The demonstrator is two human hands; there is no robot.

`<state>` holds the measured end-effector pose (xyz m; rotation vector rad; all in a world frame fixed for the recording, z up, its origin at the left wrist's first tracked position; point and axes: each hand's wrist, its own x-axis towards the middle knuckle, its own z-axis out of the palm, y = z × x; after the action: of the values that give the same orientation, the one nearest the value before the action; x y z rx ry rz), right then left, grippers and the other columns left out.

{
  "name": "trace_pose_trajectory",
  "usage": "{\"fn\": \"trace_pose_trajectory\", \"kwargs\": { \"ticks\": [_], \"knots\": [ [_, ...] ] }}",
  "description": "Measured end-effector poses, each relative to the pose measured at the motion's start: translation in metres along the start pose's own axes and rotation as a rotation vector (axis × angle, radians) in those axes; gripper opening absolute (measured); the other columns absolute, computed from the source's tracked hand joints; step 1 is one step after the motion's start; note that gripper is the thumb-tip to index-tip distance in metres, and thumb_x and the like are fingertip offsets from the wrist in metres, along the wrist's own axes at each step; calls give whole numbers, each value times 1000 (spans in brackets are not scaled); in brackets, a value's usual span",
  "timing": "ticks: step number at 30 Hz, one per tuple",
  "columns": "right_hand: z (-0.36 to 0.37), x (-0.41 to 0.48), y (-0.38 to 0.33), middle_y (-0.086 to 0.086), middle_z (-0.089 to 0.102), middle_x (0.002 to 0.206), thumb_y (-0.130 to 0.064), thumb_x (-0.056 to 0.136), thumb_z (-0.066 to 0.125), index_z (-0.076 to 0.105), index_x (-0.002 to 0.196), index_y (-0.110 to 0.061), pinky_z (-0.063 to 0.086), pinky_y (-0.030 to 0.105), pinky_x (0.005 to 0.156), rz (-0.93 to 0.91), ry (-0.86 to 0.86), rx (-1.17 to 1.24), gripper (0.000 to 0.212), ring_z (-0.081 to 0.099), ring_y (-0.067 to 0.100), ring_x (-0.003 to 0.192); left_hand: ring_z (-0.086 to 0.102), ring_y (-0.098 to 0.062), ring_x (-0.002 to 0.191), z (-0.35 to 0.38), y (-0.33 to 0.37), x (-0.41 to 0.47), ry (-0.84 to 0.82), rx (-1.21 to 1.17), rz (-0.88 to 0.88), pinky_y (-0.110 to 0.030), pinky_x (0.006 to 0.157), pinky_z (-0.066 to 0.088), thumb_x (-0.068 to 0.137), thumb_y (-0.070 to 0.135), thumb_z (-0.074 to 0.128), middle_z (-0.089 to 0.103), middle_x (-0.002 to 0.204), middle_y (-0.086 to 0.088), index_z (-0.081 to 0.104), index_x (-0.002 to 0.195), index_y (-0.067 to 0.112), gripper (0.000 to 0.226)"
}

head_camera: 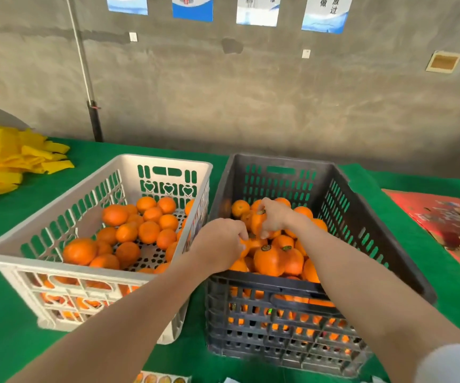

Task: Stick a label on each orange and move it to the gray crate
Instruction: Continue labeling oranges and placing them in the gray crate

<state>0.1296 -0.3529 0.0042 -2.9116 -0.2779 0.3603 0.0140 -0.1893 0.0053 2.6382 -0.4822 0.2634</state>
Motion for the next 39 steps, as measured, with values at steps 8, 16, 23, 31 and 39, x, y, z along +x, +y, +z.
{"fn": "trace_pose_trajectory", "kwargs": {
  "ticks": [8, 16, 23, 31, 39],
  "knots": [
    [14, 8, 11, 16, 32, 151, -29, 81, 74, 10, 151, -9, 38, 41, 106, 57, -96, -46, 96, 38, 33, 134, 56, -21, 94, -4, 1, -1, 11, -65, -39, -31, 76, 44, 89, 13, 54, 64, 102, -6, 65, 105, 11, 18],
    [2, -141, -64, -11, 62, 82, -15, 86, 60, 64, 95, -11, 51, 19, 65, -724, 972, 692, 11, 60, 3, 74, 61, -25, 93, -10, 6, -6, 135, -109, -48, -26, 74, 39, 88, 15, 57, 66, 92, -8, 68, 98, 5, 18],
    [163, -200, -31, 15, 60, 114, -34, 96, 51, 61, 114, -1, 46, 41, 91, -398, -225, 73, 38, 55, 27, 106, 58, -13, 86, -10, 6, -24, 108, -220, 2, -20, 75, 43, 90, 14, 63, 66, 95, -6, 68, 105, 6, 18],
    [219, -174, -16, 8, 54, 105, -53, 81, 63, 58, 98, -9, 45, 35, 75, -119, -352, -27, 48, 52, 27, 100, 51, -14, 104, 5, 17, -91, 557, -197, 65, -18, 87, 36, 92, 14, 60, 59, 110, -7, 60, 115, 2, 26],
    [214, -178, -9, 7, 58, 81, -17, 94, 53, 59, 80, -5, 39, 28, 77, -163, -177, 316, 20, 55, 27, 84, 60, -13, 87, 75, -1, -177, 27, -493, -536, -20, 74, 45, 90, 16, 62, 65, 99, 2, 64, 110, 13, 20]
  ]
}}
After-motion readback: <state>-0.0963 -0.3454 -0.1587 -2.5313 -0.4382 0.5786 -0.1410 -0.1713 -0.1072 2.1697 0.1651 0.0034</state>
